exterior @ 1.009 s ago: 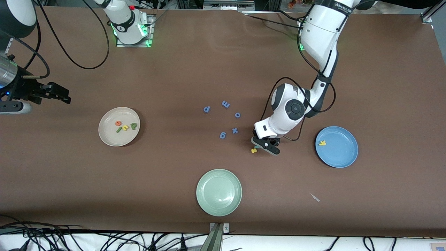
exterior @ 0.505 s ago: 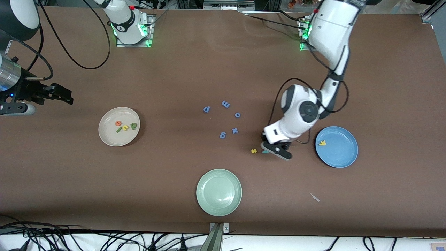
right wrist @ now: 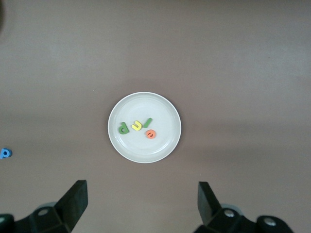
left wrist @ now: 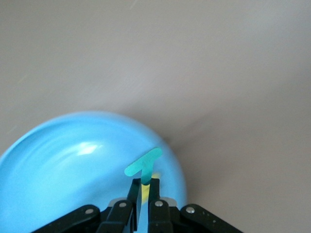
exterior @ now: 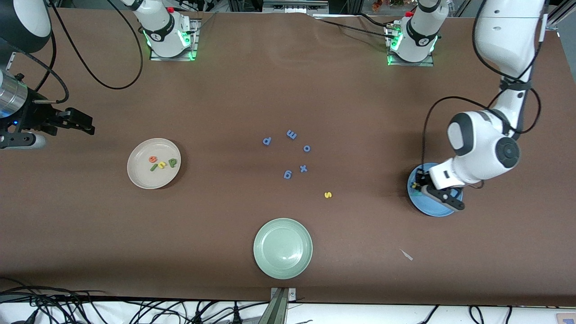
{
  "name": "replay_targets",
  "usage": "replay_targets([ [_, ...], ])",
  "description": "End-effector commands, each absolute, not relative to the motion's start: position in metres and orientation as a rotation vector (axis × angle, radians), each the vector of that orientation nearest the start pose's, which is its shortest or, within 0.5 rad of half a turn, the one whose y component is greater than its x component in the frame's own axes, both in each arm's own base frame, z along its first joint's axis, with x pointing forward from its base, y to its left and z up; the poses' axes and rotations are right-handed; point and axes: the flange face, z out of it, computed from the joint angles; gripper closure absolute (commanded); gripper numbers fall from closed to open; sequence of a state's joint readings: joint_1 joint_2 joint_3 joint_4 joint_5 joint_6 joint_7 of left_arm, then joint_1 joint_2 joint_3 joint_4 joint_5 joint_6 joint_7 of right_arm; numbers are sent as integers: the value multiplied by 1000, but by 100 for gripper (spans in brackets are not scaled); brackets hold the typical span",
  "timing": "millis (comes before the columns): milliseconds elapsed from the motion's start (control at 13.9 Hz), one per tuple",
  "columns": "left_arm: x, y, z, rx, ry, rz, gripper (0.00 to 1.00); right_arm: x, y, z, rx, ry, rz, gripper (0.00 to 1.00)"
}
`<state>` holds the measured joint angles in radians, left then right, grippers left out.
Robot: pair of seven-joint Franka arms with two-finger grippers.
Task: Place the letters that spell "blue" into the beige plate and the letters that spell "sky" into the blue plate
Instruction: 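Carry the teal y into the blue plate and open the left gripper, then move the left gripper back and lower it onto the yellow s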
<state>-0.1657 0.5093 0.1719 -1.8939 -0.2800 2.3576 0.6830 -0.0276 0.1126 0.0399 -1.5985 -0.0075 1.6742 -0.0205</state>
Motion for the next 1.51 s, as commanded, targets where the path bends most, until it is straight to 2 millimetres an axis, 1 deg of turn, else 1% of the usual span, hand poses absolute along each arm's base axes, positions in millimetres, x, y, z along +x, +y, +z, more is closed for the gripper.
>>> replay_targets([
  [0,621,3,231,-3080,879,27,56,591,6,556,-3160,-46,48,0],
  [72,622,3,233,-3083,866,18,22,591,6,556,-3160,-46,48,0],
  [144,625,-1,238,-3083,866,2,11,591,6,556,-3160,-46,48,0],
  [216,626,-7,239,-3086,871,-7,6,591,6,556,-3160,-46,48,0],
  [288,627,-11,239,-3098,858,-15,6,591,6,556,-3160,-46,48,0],
  [360,630,-26,244,-3119,860,-43,6,591,7,556,-3160,-48,48,0],
  [432,634,-55,247,-3175,828,-81,6,591,7,556,-3160,-48,48,0],
  [505,632,-95,240,-3257,755,-82,6,591,6,556,-3158,-46,48,0],
  [649,636,-172,224,-3372,501,-51,6,591,6,556,-3158,-45,51,0],
  [721,638,-203,221,-3390,401,-40,7,591,6,556,-3158,-45,53,0],
  [793,643,-229,223,-3406,296,-50,7,591,6,556,-3158,-45,53,0],
  [865,651,-255,229,-3414,255,-81,7,591,6,556,-3158,-45,53,0],
  [937,656,-275,230,-3418,242,-105,8,591,6,556,-3158,-45,53,0],
  [1009,661,-292,230,-3420,255,-138,9,591,6,556,-3158,-45,53,0],
  [1081,662,-303,224,-3416,244,-169,10,591,6,556,-3158,-45,53,0],
  [1225,660,-312,211,-3403,233,-234,13,590,6,556,-3158,-45,55,0],
  [1297,657,-317,205,-3396,249,-222,17,590,6,556,-3158,-45,55,0],
  [1441,649,-328,194,-3384,286,-197,30,590,6,556,-3158,-45,55,0],
])
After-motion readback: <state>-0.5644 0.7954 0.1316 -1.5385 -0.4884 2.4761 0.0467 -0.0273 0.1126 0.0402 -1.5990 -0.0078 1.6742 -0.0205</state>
